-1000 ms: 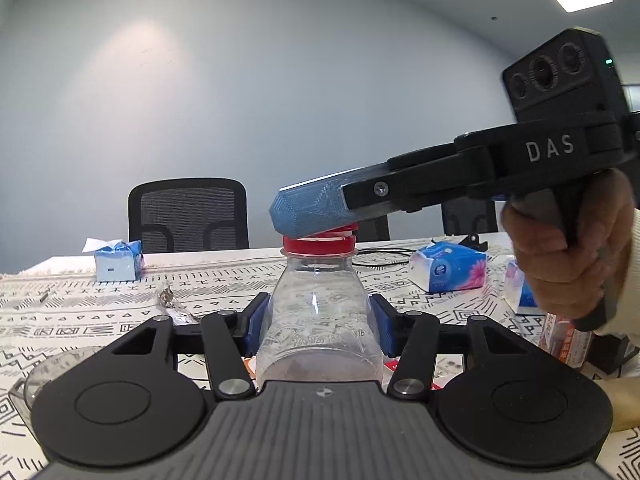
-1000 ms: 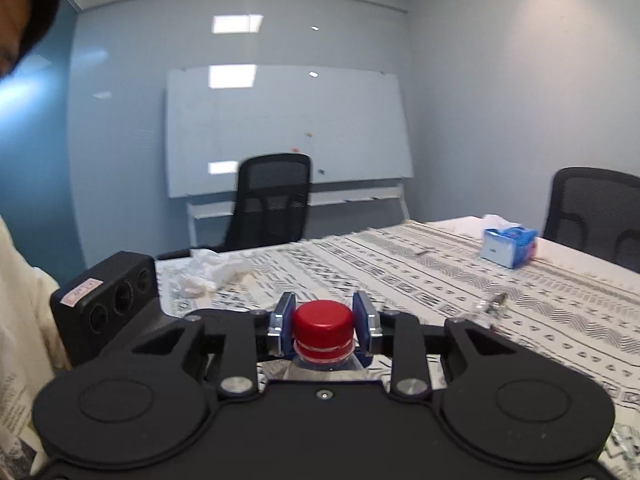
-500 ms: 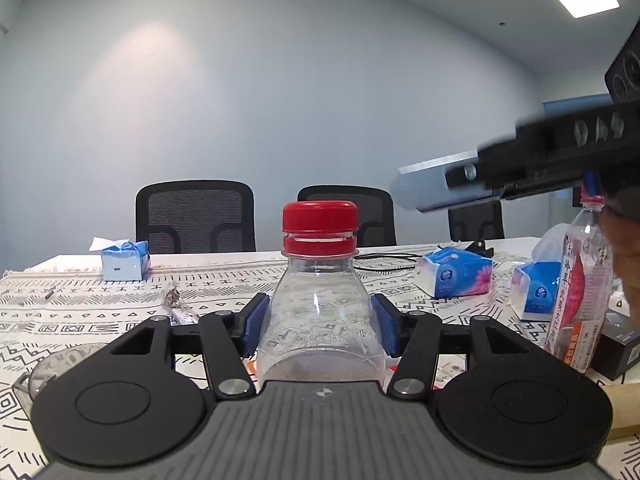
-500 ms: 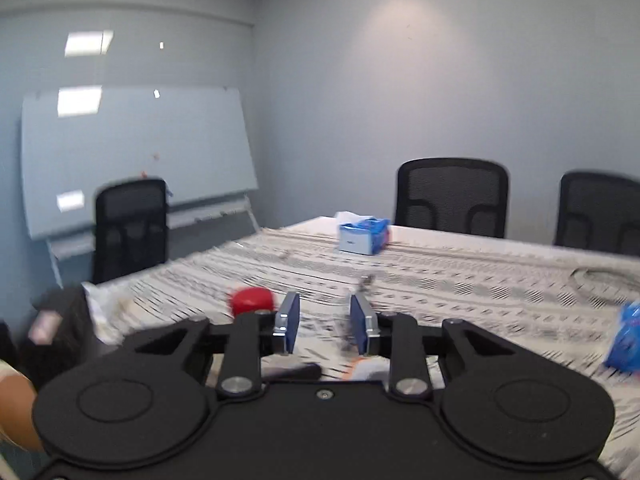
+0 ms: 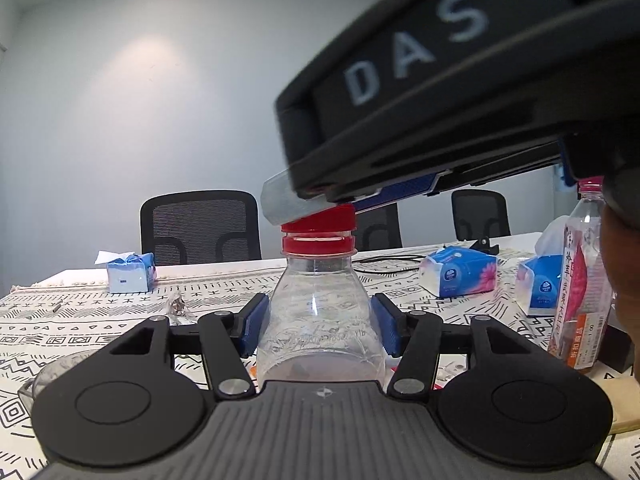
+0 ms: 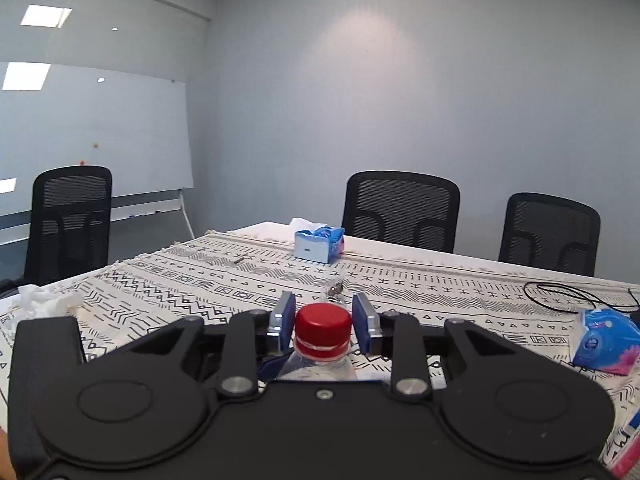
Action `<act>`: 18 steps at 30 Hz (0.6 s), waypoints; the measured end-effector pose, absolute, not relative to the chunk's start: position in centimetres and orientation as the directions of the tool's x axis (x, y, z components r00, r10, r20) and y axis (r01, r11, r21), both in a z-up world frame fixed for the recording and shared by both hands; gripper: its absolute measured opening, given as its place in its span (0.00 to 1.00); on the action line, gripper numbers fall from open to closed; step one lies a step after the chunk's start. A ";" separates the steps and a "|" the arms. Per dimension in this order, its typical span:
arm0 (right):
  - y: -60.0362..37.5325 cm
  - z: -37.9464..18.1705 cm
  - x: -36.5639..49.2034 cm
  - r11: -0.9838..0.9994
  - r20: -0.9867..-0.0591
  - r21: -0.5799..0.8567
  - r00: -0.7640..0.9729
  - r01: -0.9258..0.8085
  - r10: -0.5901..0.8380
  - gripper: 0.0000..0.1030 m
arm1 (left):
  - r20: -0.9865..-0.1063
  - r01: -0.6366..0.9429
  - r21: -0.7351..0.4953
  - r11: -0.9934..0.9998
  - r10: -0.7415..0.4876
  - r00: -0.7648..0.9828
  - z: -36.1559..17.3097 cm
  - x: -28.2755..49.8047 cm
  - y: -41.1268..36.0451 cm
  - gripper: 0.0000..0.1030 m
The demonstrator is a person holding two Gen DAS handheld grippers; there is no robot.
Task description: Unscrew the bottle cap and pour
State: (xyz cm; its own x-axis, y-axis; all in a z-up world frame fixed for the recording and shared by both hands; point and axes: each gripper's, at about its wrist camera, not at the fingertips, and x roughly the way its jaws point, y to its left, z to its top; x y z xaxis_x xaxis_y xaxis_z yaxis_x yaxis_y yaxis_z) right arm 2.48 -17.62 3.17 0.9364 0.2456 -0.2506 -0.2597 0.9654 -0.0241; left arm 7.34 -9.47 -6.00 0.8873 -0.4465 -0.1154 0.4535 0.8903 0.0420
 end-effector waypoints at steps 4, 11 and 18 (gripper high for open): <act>-17.8 2.8 3.1 0.959 -0.261 0.001 0.926 -0.282 0.273 0.31 | -0.121 0.457 0.034 0.889 -0.450 0.885 -6.0 7.5 -9.3 0.52; -21.3 1.8 4.5 0.862 -0.211 -0.019 0.845 -0.507 0.492 0.30 | -0.131 0.484 0.023 0.875 -0.477 0.869 -5.8 8.0 -8.9 0.51; -26.0 1.4 7.8 0.623 -0.165 -0.022 0.618 -0.782 0.769 0.31 | -0.139 0.493 0.013 0.870 -0.487 0.862 -5.8 8.0 -8.9 0.51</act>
State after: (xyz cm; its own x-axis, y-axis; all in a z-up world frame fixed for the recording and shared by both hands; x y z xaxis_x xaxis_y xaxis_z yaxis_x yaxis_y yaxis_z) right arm 7.78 -25.95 1.42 0.6177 0.7690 -0.1648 -0.7817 0.6233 -0.0217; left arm 7.95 -8.91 -5.83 0.8624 -0.4869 -0.1387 0.4932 0.8698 0.0127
